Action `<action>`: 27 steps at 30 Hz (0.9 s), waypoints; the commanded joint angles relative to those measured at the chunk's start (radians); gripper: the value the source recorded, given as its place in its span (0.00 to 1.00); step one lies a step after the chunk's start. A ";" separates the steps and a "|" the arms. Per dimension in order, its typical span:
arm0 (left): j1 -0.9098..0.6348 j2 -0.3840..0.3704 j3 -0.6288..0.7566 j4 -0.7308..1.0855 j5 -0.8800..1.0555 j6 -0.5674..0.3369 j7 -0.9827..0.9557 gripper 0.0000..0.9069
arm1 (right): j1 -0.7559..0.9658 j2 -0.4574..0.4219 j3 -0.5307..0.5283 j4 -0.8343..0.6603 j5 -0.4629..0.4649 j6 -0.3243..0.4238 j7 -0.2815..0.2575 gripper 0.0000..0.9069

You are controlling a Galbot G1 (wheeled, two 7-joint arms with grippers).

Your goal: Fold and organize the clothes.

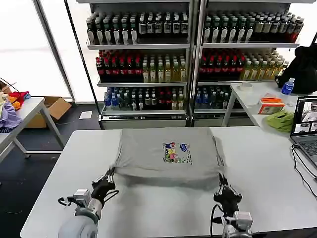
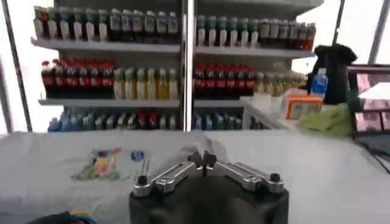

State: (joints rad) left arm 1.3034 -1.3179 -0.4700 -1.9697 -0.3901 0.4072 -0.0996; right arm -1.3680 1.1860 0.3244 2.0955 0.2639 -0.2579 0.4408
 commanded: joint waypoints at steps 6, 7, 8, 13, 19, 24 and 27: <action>-0.332 0.000 0.073 0.310 -0.083 0.016 -0.013 0.00 | 0.426 -0.010 -0.046 -0.366 0.027 -0.016 -0.067 0.00; -0.347 0.000 0.078 0.328 -0.090 0.024 -0.016 0.00 | 0.446 -0.008 -0.052 -0.391 0.029 -0.022 -0.071 0.00; -0.361 0.000 0.083 0.359 -0.092 0.027 -0.018 0.00 | 0.466 -0.009 -0.061 -0.415 0.035 -0.025 -0.073 0.00; -0.384 -0.001 0.092 0.414 -0.087 0.034 -0.027 0.00 | 0.531 0.003 -0.092 -0.515 0.030 -0.017 -0.086 0.00; -0.395 0.002 0.103 0.447 -0.083 0.041 -0.026 0.00 | 0.569 0.023 -0.124 -0.592 0.026 -0.022 -0.096 0.00; -0.390 0.005 0.110 0.456 -0.080 0.066 -0.026 1.00 | 0.594 0.042 -0.161 -0.648 0.021 -0.058 -0.098 1.00; -0.391 0.004 0.107 0.458 -0.075 0.069 -0.025 1.00 | 0.598 0.057 -0.165 -0.660 0.025 -0.069 -0.099 1.00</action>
State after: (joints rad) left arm 0.9551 -1.3141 -0.3681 -1.5762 -0.4658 0.4589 -0.1228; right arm -0.8450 1.2254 0.1935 1.5474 0.2886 -0.3058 0.3496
